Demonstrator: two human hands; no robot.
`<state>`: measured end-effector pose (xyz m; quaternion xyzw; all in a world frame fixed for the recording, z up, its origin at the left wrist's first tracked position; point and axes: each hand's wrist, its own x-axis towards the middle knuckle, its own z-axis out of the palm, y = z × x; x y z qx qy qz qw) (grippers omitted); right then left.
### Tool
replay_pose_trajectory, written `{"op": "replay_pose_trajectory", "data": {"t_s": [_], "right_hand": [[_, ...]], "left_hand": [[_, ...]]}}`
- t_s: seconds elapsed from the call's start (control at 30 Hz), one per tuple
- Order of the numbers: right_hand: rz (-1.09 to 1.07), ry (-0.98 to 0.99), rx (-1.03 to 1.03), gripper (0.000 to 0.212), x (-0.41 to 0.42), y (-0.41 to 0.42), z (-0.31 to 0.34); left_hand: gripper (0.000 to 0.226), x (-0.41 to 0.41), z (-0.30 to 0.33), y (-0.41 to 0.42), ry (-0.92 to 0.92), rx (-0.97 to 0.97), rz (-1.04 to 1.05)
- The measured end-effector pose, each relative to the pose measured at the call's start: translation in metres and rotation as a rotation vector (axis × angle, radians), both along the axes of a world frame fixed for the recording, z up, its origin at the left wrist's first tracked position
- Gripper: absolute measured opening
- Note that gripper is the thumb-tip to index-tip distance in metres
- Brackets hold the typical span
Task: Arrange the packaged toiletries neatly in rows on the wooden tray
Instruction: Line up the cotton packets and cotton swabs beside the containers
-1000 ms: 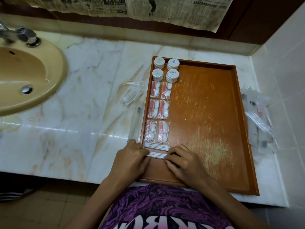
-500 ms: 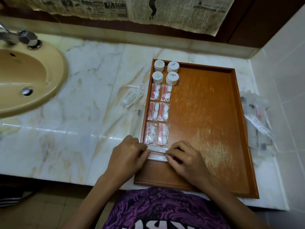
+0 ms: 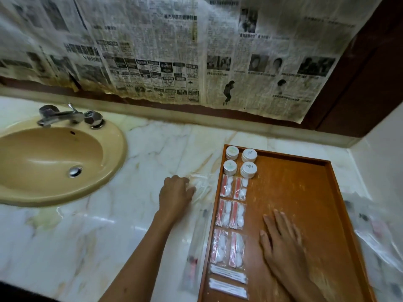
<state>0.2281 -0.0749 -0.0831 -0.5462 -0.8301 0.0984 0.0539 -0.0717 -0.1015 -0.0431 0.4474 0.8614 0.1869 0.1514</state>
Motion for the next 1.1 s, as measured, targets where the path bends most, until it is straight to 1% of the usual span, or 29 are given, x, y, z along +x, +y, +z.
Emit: {"op": "replay_pose_trajectory", "data": {"t_s": [0.03, 0.13, 0.2, 0.33, 0.47, 0.53, 0.63, 0.77, 0.87, 0.97, 1.1], "right_hand": [[-0.005, -0.029, -0.005, 0.067, -0.001, 0.000, 0.000], [-0.011, -0.051, -0.011, 0.074, -0.003, 0.002, 0.004], [-0.018, -0.050, -0.006, 0.076, -0.003, 0.002, 0.008], [-0.029, -0.047, -0.009, 0.066, -0.005, 0.003, 0.011], [-0.030, -0.047, -0.030, 0.062, -0.005, 0.003, 0.012], [-0.035, -0.051, -0.046, 0.062, -0.006, 0.002, 0.012], [-0.035, -0.041, -0.050, 0.061, -0.005, 0.002, 0.012], [-0.040, -0.023, -0.045, 0.059, -0.004, 0.002, 0.011], [-0.035, -0.024, -0.041, 0.057, -0.004, 0.002, 0.011], [-0.020, -0.007, -0.020, 0.058, -0.002, 0.002, 0.009], [-0.010, 0.020, -0.003, 0.056, -0.003, 0.001, 0.007]], "left_hand": [[0.021, -0.001, 0.000, 0.004, -0.006, -0.021, -0.016], [0.027, 0.001, -0.001, 0.009, 0.009, -0.002, -0.029], [0.019, 0.004, -0.003, 0.008, 0.055, 0.037, -0.045], [0.028, 0.011, -0.007, 0.005, 0.087, 0.051, -0.109], [0.027, 0.015, -0.008, 0.004, 0.108, 0.031, -0.139], [0.021, 0.016, -0.007, 0.004, 0.059, 0.059, -0.119], [0.011, 0.015, 0.000, 0.004, -0.127, 0.140, -0.031], [0.019, 0.001, 0.005, 0.004, -0.255, 0.204, 0.101], [0.018, -0.012, 0.008, 0.002, -0.241, 0.189, 0.177], [0.022, -0.020, 0.009, 0.002, -0.195, 0.142, 0.171], [0.034, -0.028, 0.008, 0.002, -0.237, 0.155, 0.228]]}}
